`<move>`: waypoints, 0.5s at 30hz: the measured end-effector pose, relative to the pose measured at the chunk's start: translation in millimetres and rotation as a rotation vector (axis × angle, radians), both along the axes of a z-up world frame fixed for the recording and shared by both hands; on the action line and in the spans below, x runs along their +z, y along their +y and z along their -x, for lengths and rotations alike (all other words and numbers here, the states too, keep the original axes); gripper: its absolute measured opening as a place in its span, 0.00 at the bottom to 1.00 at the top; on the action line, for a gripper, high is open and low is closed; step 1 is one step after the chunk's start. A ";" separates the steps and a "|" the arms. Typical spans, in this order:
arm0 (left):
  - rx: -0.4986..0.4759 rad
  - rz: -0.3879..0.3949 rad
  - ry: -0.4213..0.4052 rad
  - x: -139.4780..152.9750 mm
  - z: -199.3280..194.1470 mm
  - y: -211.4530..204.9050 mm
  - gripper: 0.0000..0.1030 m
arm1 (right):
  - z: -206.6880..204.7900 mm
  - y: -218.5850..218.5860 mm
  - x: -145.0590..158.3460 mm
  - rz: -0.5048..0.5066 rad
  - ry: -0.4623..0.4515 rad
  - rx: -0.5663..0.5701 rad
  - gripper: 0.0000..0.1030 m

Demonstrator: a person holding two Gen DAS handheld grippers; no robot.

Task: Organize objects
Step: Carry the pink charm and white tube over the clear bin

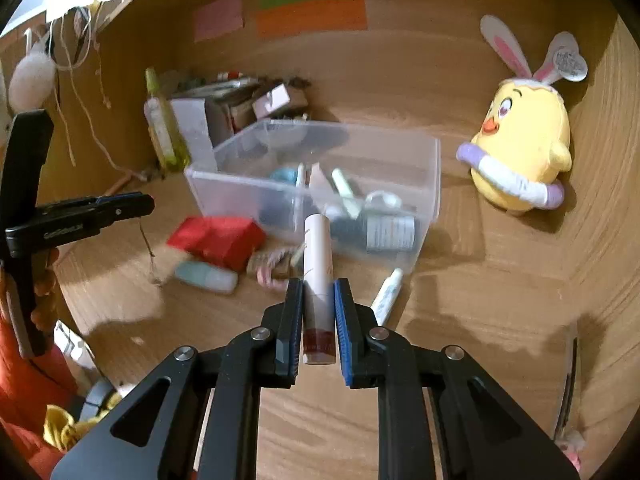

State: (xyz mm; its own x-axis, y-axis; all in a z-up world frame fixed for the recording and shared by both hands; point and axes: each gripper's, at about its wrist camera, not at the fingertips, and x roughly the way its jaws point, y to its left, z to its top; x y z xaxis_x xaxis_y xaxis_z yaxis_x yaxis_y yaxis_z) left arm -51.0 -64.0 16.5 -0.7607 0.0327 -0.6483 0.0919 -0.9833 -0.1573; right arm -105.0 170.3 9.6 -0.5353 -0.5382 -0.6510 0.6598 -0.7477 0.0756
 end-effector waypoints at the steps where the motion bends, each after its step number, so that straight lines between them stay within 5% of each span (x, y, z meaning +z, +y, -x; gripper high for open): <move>1: -0.002 0.002 0.013 4.7 1.9 1.1 0.27 | 2.4 -0.6 2.7 0.006 0.006 -0.002 0.14; 15: -0.007 0.012 0.136 67.5 43.8 2.6 0.27 | 50.9 -20.8 40.9 0.071 0.052 -0.065 0.14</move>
